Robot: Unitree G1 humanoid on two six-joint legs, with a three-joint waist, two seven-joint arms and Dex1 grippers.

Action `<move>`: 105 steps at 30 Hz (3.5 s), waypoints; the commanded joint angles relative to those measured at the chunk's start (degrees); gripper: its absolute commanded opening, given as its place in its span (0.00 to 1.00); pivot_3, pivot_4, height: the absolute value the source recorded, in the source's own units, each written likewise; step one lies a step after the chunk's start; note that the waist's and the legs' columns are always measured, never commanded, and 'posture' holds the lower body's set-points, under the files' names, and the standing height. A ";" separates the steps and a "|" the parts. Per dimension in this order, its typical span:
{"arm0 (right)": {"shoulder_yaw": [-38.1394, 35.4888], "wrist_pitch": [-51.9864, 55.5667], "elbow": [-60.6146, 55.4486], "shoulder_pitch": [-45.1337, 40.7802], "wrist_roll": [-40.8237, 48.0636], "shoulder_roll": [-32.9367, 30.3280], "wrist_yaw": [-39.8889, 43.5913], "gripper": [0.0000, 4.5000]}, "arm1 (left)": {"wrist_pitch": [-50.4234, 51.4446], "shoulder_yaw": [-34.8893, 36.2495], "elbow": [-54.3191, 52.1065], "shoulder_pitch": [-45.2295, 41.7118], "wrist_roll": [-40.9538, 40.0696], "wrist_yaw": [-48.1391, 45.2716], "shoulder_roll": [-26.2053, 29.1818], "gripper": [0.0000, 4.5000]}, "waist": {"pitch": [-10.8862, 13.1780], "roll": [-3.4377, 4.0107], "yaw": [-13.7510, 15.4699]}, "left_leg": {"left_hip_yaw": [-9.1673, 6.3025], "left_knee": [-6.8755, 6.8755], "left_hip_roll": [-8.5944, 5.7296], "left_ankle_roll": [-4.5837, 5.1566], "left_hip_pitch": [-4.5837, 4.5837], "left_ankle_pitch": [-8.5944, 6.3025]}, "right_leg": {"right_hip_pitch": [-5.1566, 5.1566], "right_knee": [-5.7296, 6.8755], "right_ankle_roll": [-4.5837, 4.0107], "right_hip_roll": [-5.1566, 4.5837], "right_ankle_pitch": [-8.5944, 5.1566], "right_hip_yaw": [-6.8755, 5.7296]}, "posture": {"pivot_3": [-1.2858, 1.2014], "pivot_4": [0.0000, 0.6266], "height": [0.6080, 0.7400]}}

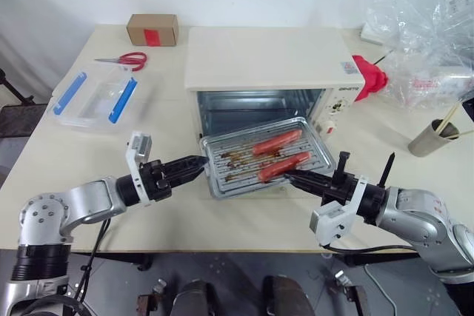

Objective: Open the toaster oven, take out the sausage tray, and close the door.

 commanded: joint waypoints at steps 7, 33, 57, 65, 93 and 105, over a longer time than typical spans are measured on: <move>2.65 -1.20 -0.04 -3.69 3.48 1.04 2.01 0.00 | -1.25 2.77 -3.06 -0.50 -2.08 8.09 -13.21 0.84 | 0.00 0.00 0.01 | -0.01 0.00 -0.02 0.00 0.00 0.01 | 0.02 -0.03 0.00 0.08 0.00 -0.02 | 0.52 0.24 1.00; 1.29 4.49 0.06 -5.59 15.20 2.01 9.34 0.26 | 5.21 4.80 1.95 1.68 -2.08 5.39 -14.59 0.00 | 0.00 0.00 0.10 | 0.01 0.00 -0.02 0.00 0.00 0.01 | 0.04 -0.08 0.00 0.10 0.00 -0.02 | 0.52 0.24 1.00; -13.25 13.86 29.56 -1.50 37.81 -1.02 18.73 0.66 | 7.98 24.18 0.92 23.79 -2.08 -15.36 -16.19 0.00 | -0.01 0.01 -0.03 | 0.10 -0.02 0.01 0.00 0.00 0.00 | 0.01 -0.10 -0.02 0.12 -0.01 0.00 | 0.52 0.24 1.00; -8.80 10.72 42.26 -5.93 34.74 1.89 23.91 0.10 | -3.02 26.96 -11.95 35.79 -2.08 -11.38 -27.90 0.00 | -0.04 0.06 -0.39 | 0.16 -0.01 0.04 0.00 0.06 0.00 | -0.03 -0.22 -0.05 0.10 -0.03 0.12 | 0.52 0.24 1.00; -2.98 15.76 53.91 -16.28 34.98 10.50 38.18 0.00 | -38.28 25.31 -31.38 35.69 -2.08 8.27 -45.31 0.00 | -0.06 -0.01 -1.04 | 0.27 0.43 -0.01 0.53 0.03 -0.40 | 0.20 -0.53 0.02 -0.02 0.02 0.18 | 0.52 0.24 1.00; -5.36 28.97 43.32 -15.24 43.56 14.34 41.72 0.00 | -31.31 29.30 -25.84 29.18 -2.08 9.46 -43.75 0.00 | -0.06 0.01 0.18 | 0.12 0.65 -0.02 0.51 -0.01 -0.46 | 0.38 -0.50 0.01 0.00 0.02 0.07 | 0.52 0.24 1.00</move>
